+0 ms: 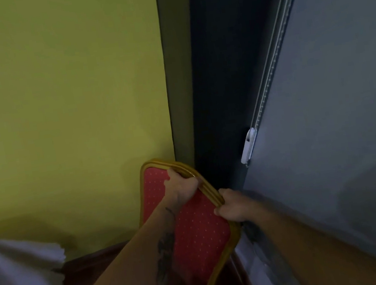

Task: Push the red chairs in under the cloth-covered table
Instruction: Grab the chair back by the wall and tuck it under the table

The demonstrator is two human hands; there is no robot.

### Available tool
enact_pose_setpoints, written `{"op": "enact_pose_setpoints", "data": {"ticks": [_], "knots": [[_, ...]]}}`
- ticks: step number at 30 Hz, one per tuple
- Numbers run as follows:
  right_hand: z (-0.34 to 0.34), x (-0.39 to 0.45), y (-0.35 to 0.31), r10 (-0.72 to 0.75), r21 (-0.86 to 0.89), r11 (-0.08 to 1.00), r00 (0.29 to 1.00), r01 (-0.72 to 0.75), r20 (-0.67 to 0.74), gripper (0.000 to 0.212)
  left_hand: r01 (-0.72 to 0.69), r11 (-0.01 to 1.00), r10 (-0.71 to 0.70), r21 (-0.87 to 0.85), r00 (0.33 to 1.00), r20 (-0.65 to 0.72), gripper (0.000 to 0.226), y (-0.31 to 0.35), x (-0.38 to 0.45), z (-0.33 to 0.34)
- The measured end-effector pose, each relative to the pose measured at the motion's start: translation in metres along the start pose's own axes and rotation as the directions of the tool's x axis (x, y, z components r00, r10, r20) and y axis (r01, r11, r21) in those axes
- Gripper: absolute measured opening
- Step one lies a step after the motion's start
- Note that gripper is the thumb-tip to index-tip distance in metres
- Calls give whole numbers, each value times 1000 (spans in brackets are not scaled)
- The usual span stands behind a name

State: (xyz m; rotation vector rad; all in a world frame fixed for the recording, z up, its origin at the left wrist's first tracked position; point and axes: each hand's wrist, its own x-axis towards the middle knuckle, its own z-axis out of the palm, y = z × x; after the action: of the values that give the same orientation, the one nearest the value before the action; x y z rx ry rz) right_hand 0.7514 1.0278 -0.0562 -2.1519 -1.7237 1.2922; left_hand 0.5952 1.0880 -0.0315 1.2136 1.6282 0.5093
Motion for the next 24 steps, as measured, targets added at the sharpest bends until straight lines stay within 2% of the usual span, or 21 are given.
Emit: {"op": "enact_pose_setpoints", "data": {"ticks": [3, 5, 7, 10, 15, 19, 24], "knots": [[6, 12, 14, 11, 64, 998, 998, -14, 55, 37, 58, 995, -57, -79, 998, 7, 133, 0, 10, 17], [10, 27, 30, 2, 90, 996, 999, -7, 52, 50, 73, 993, -72, -95, 997, 14, 140, -2, 10, 23], [14, 42, 42, -12, 90, 996, 998, 6, 67, 54, 82, 992, -82, -95, 997, 9, 145, -5, 12, 28], [13, 34, 35, -17, 76, 997, 999, 13, 45, 49, 81, 992, -81, -101, 997, 11, 150, -8, 17, 34], [7, 25, 33, -34, -13, 999, 999, 34, 23, 42, 19, 988, -19, -156, 1000, -3, 146, -15, 14, 37], [12, 13, 35, -58, 4, 998, 997, 58, 58, 29, 2, 993, 7, -120, 997, 75, 147, -22, 11, 35], [32, -8, 27, -35, 98, 995, 996, 26, 87, 27, -36, 999, 41, -28, 982, 182, 147, -30, 5, 22]]}}
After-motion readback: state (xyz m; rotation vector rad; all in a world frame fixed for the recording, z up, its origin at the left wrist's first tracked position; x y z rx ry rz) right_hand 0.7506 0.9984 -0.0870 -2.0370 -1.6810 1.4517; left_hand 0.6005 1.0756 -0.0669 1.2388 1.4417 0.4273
